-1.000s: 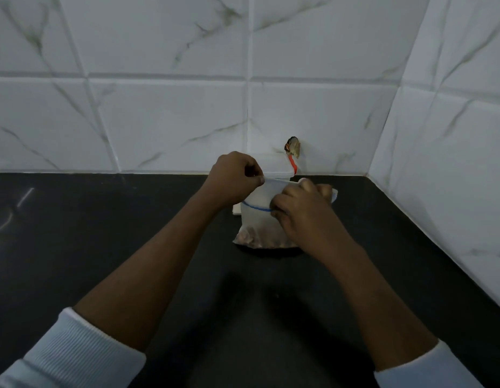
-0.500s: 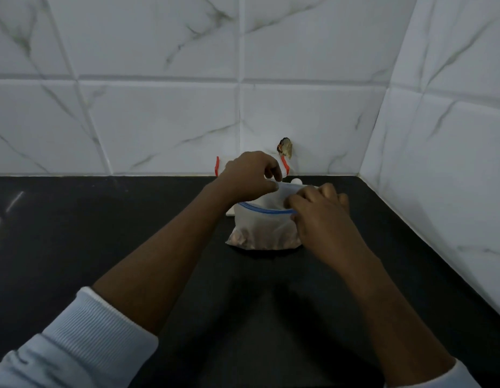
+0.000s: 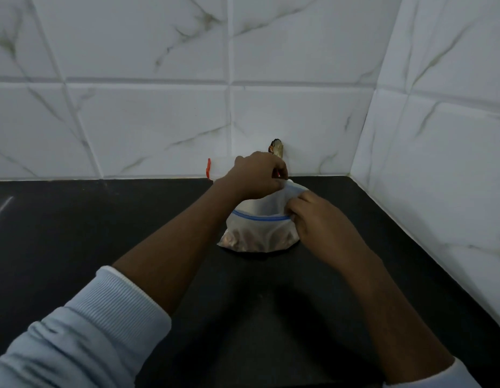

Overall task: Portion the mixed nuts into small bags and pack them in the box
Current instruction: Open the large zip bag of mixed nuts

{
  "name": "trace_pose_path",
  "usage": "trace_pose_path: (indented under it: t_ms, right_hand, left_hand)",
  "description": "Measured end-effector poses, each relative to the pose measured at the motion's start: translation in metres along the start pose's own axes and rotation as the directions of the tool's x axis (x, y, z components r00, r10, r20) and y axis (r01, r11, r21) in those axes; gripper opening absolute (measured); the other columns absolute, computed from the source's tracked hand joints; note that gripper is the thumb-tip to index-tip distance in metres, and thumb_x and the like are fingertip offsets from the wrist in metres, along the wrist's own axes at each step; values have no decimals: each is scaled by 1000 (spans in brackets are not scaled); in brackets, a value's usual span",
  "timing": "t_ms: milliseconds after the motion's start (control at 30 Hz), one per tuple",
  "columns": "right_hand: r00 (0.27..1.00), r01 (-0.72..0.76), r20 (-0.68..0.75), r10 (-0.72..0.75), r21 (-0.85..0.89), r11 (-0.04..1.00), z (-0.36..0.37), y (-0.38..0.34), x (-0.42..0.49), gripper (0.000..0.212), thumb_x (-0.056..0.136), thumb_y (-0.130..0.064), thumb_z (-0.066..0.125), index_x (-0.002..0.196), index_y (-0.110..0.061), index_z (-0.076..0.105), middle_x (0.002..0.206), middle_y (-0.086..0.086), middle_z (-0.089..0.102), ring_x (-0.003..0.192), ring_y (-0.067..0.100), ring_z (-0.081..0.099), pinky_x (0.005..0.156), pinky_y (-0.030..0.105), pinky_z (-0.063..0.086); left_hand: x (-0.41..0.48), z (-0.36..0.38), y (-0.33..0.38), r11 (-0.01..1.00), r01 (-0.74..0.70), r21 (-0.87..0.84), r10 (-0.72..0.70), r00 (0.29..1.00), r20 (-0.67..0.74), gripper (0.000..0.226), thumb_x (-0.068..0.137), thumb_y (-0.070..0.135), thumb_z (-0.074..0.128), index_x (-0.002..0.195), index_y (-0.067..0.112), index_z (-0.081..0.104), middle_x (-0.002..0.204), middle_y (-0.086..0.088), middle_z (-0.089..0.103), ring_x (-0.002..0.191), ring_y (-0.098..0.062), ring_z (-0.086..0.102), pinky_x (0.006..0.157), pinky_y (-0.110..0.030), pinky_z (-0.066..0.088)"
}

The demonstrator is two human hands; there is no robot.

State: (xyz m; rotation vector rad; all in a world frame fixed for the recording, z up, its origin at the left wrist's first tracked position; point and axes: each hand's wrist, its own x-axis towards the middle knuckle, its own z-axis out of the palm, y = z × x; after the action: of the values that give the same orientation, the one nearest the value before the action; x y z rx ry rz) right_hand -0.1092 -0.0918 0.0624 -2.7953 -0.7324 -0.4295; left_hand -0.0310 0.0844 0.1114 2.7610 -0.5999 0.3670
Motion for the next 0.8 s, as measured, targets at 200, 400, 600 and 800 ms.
trace_pose_path:
  t_ms: [200,400,600,800]
  right_hand:
    - [998,48,28,-50,64,997,-10,0,-13,26,101,-13,57,122,-22,71,125,-3,58,104,11,59,86,23,48]
    - [925,-191,-232,299,397,898,-12,16,10,25,99,-17,61,124,-21,68,118,-4,63,96,7,59,79,20,46]
    - [884,-404,-10,467,486,775,-11,21,38,19,98,-26,64,95,-9,72,89,6,72,76,22,68,71,43,59]
    - [875,-405,73,479,653,640,-1,8,46,10,95,-16,70,88,-11,74,80,8,75,58,17,72,53,30,56]
  left_hand:
    - [6,1,-5,995,59,-75,-66,993,-94,15,92,25,72,105,19,78,99,2,74,92,-15,66,79,-30,53]
    - [-27,-25,-14,940,161,-301,-197,976,-95,36,90,42,75,118,20,71,104,7,65,90,-6,59,78,-24,43]
    - [-76,-16,-35,746,428,-509,-574,801,-168,39,96,44,64,89,6,68,80,-7,69,75,-24,65,64,-34,52]
    - [-86,4,-28,422,414,-806,-627,776,71,24,91,21,77,86,-1,71,87,-21,74,61,-18,69,55,-27,58]
